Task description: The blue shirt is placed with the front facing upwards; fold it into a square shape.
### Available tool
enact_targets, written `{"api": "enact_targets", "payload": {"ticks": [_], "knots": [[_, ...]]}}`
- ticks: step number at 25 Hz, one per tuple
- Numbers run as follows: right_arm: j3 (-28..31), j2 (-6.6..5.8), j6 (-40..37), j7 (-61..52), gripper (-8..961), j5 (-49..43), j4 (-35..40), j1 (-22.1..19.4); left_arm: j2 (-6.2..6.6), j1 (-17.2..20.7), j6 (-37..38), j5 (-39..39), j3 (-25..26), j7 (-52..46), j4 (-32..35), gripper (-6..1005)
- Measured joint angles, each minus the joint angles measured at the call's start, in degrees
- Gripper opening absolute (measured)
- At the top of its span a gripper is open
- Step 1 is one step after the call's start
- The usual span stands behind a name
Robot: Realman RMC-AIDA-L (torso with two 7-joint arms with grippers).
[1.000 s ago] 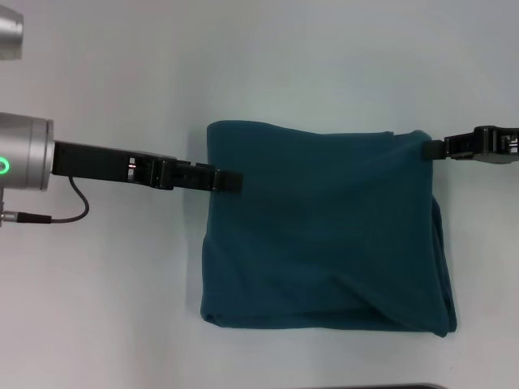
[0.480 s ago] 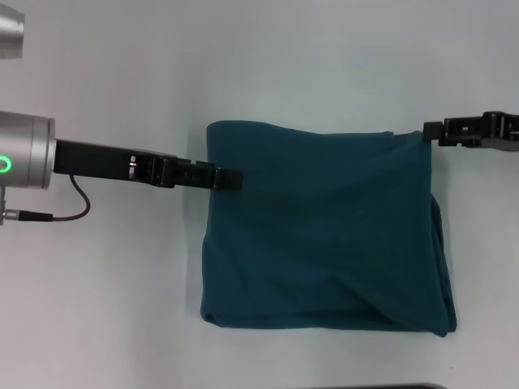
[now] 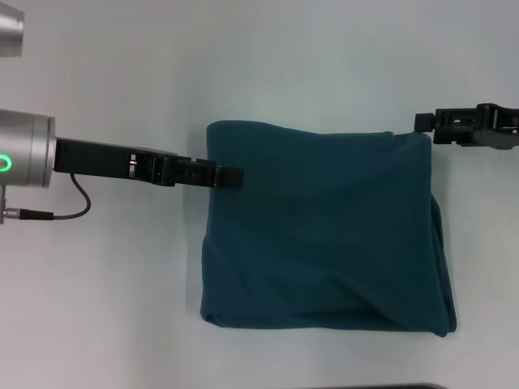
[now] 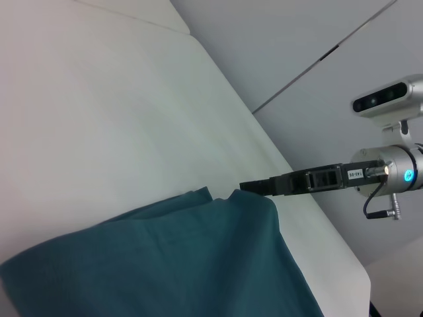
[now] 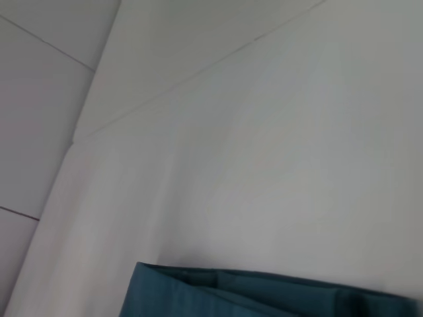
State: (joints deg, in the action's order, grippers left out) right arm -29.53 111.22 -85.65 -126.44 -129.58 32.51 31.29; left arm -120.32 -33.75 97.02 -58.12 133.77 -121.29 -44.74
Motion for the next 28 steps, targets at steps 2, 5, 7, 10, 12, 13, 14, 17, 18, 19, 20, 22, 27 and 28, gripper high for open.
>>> {"api": "enact_targets", "payload": {"ticks": [2,5,7,10,12,13,14,17,18,19,20,22,27,28], "knots": [[0.0,0.15,0.1,-0.4,775,0.0,-0.6,0.2,0.0,0.0,0.0,0.0,0.0,0.2,0.0,880],[0.0,0.19,0.6,-0.5,768,0.0,-1.8,0.6,0.0,0.0,0.0,-0.1,0.0,0.3,0.0,879],[0.0,0.28,1.4,-0.5,764,0.0,-2.4,0.8,0.0,0.0,0.0,-0.1,0.0,0.4,0.1,879],[0.1,0.42,2.5,-0.6,757,0.0,-3.1,1.2,0.0,0.1,0.0,-0.1,0.0,0.5,0.4,878],[0.1,0.48,3.0,-0.6,720,0.0,-3.4,1.5,0.0,0.1,0.0,-0.1,0.0,0.5,0.5,878],[0.1,0.47,3.0,-0.7,701,0.0,-3.4,1.6,0.0,0.1,0.0,-0.1,0.0,0.5,0.5,878],[0.1,0.47,3.1,-0.7,682,0.0,-3.4,1.7,0.0,0.1,0.0,-0.1,0.0,0.5,0.5,877],[-0.3,0.41,3.2,-0.7,627,0.0,-3.2,1.9,0.0,0.2,-0.1,-0.1,0.0,0.5,0.5,877],[-0.4,0.41,3.3,-0.7,608,0.0,-3.2,1.9,0.0,0.2,-0.1,-0.1,0.0,0.5,0.5,876],[-0.4,0.41,3.3,-0.7,589,0.0,-3.2,1.9,0.0,0.3,-0.1,-0.1,0.1,0.5,0.5,876],[-0.5,0.4,3.3,-0.7,571,-0.1,-3.2,2.0,0.0,0.3,-0.1,-0.1,0.1,0.5,0.5,876],[-0.5,0.4,3.4,-0.6,511,-0.1,-3.2,2.0,0.0,0.3,-0.1,-0.1,0.1,0.5,0.5,876],[-0.2,0.59,3.6,1.3,305,0.0,-2.9,2.0,0.0,0.4,-0.1,-0.1,0.1,0.6,0.5,875],[-0.1,0.64,3.7,1.8,259,0.0,-2.9,2.0,0.0,0.4,-0.1,-0.1,0.1,0.6,0.5,874]]}}
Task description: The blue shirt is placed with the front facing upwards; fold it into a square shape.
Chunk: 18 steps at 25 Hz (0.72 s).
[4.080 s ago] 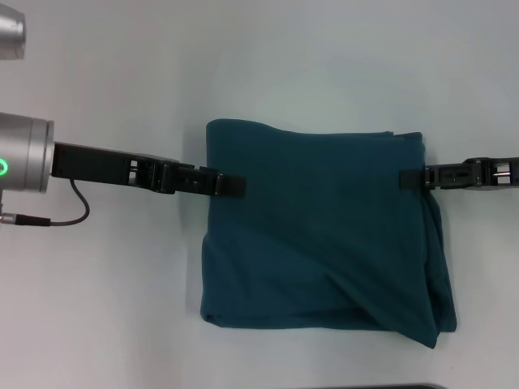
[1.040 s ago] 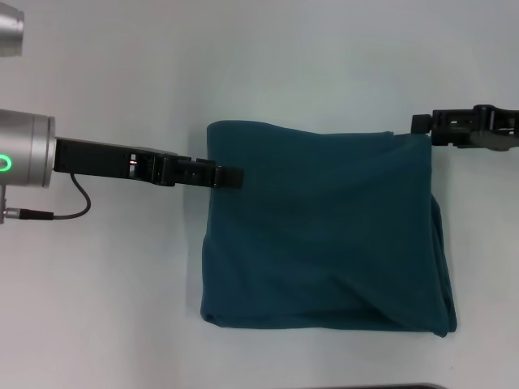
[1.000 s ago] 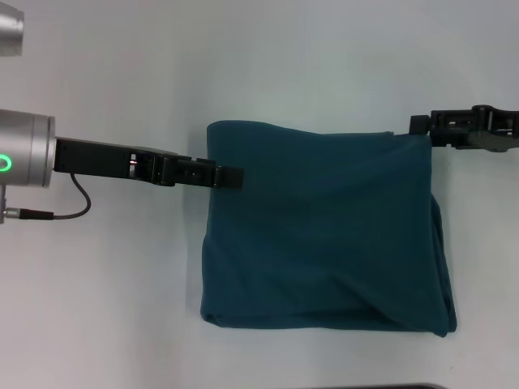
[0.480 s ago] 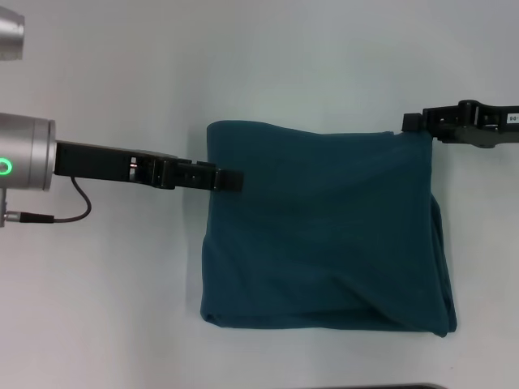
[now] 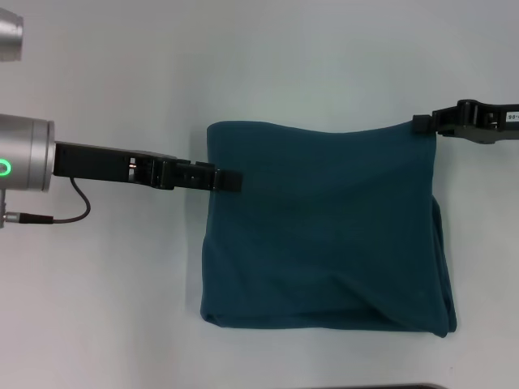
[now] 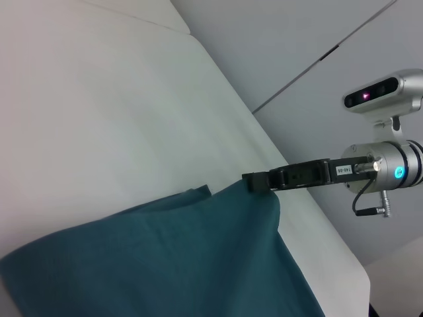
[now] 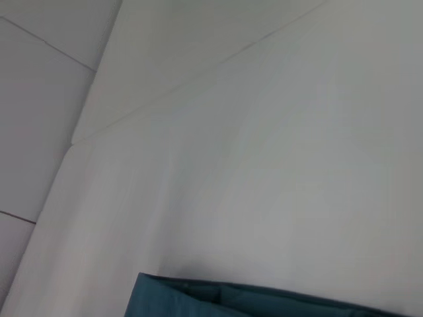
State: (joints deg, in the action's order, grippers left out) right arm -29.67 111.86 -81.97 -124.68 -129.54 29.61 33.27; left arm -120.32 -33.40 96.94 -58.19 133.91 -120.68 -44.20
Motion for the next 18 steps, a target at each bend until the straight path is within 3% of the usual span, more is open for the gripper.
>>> {"api": "enact_targets", "payload": {"ticks": [4,9,18], "knots": [[0.0,0.1,0.7,0.9,73,0.7,0.0,0.1,0.0,0.0,0.0,0.0,0.4,0.0,0.0,873],[-0.3,0.24,3.2,1.3,30,0.9,0.0,0.1,-0.02,0.0,0.0,0.0,0.5,0.0,0.0,872],[-0.9,1.01,4.2,4.1,113,0.5,0.2,-0.2,-0.09,-0.1,0.0,0.0,0.6,0.0,0.0,873]]}}
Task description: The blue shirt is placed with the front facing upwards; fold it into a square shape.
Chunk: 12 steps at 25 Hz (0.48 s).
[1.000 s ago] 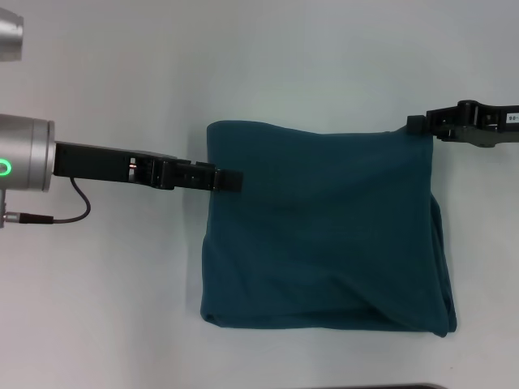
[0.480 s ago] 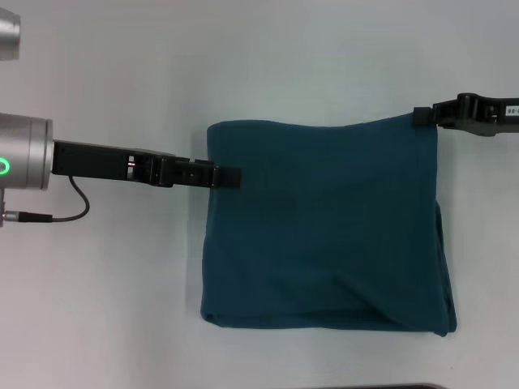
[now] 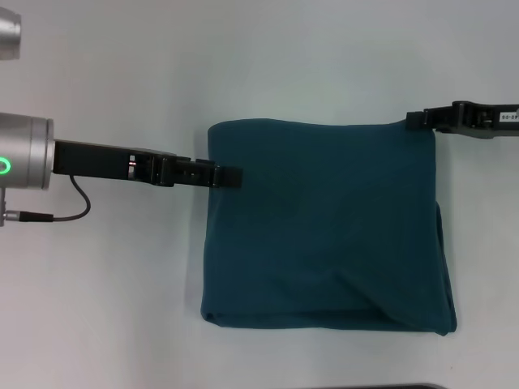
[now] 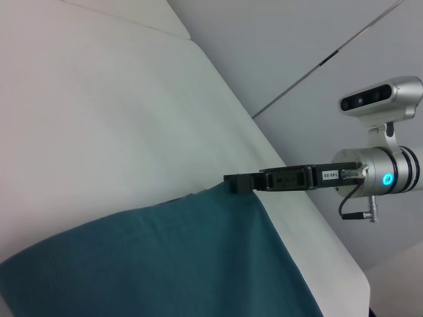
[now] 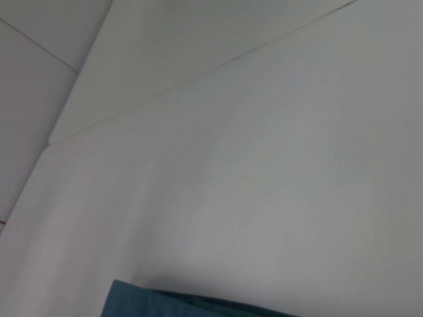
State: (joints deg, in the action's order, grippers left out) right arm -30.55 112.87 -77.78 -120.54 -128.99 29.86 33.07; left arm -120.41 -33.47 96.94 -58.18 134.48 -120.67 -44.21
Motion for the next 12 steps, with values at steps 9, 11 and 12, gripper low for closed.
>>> {"api": "enact_targets", "payload": {"ticks": [9,11,12], "knots": [[0.8,-0.33,-7.4,8.6,370,8.1,5.7,-4.6,0.02,-0.1,0.2,0.0,0.1,1.0,0.0,872],[0.8,-0.42,-10.1,12.3,454,10.0,6.2,-5.6,-0.1,0.0,0.5,0.0,0.1,1.8,0.0,872],[0.9,-0.41,-11.1,14.5,491,10.9,6.3,-6.3,-0.17,0.1,0.6,0.0,0.1,2.3,0.0,872]]}}
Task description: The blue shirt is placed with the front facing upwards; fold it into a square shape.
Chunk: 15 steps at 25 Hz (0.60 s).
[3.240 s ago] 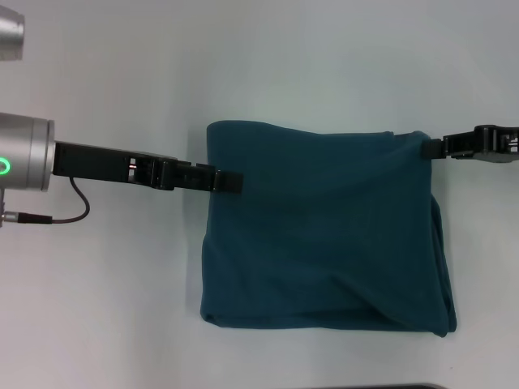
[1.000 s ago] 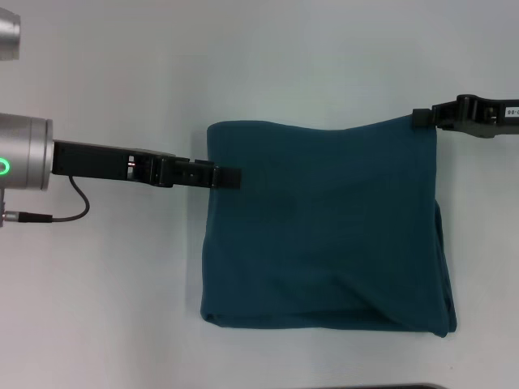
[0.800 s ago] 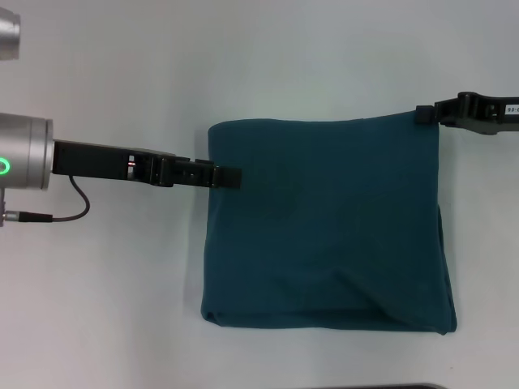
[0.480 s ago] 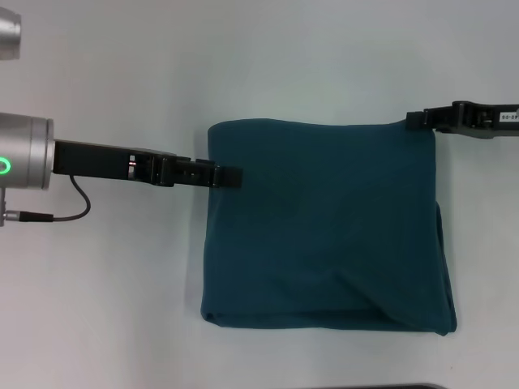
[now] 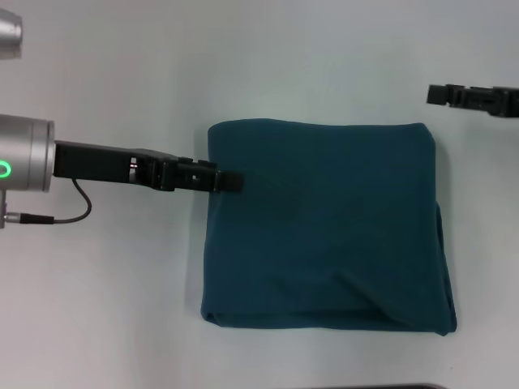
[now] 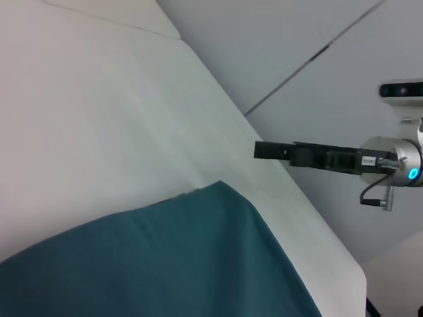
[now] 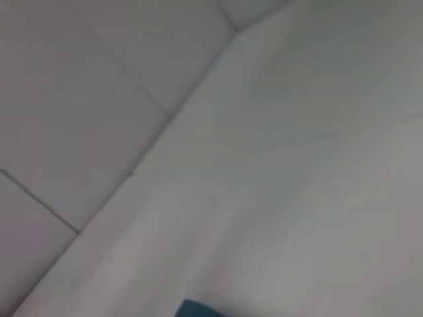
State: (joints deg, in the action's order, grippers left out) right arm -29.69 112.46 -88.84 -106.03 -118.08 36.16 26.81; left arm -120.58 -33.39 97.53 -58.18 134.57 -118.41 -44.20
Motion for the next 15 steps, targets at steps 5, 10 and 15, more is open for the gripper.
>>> {"api": "enact_targets", "payload": {"ticks": [5,10,15], "knots": [[0.0,0.84,-1.8,8.3,684,2.9,0.0,-2.2,-0.61,1.2,0.9,0.0,0.0,3.7,0.2,873],[-1.1,1.09,-4.9,15.5,874,1.9,0.1,-2.2,-1.14,2.1,1.0,-0.4,0.1,6.6,0.4,881],[-1.6,0.95,-5.2,18.0,915,0.2,0.3,-1.6,-1.82,2.7,1.3,-1.8,0.7,10.6,0.8,883]]}}
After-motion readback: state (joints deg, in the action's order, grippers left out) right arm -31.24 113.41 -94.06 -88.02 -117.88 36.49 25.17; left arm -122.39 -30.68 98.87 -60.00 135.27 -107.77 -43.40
